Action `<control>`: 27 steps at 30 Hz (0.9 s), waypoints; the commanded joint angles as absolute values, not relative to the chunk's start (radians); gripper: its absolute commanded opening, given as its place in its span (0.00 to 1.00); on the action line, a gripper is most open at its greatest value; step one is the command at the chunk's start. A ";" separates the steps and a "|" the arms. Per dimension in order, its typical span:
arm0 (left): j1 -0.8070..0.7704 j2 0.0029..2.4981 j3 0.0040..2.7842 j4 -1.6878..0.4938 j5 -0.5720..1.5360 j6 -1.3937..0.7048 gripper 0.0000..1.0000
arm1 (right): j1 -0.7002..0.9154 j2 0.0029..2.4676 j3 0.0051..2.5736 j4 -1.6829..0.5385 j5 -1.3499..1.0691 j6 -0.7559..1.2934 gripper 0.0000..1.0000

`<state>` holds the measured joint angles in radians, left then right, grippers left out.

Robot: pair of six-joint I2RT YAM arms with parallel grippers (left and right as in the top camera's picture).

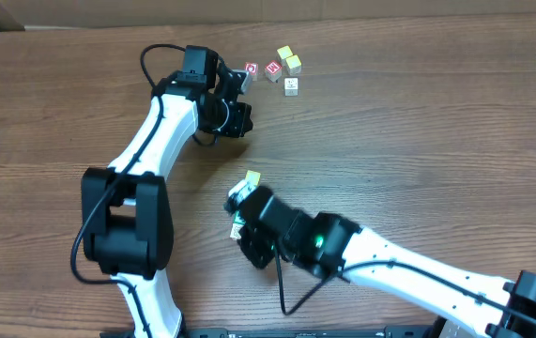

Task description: Flip 5 blocks

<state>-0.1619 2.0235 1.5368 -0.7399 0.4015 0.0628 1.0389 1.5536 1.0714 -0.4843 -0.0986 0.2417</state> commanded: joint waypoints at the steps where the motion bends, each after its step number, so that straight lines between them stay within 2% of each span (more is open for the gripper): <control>1: -0.160 2.086 1.565 -0.748 0.476 0.156 0.04 | 0.996 1.574 1.012 -0.436 -0.274 0.209 0.04; 11: -0.167 2.166 1.565 -0.779 0.559 0.294 0.04 | 1.026 1.600 0.875 -0.264 -0.146 0.239 0.04; 19: -0.171 2.177 1.564 -0.819 0.560 0.360 0.04 | 1.097 1.755 0.876 -0.127 -0.074 0.231 0.04; 27: -0.171 2.180 1.548 -0.845 0.559 0.384 0.04 | 1.100 1.774 0.877 -0.109 -0.072 0.231 0.04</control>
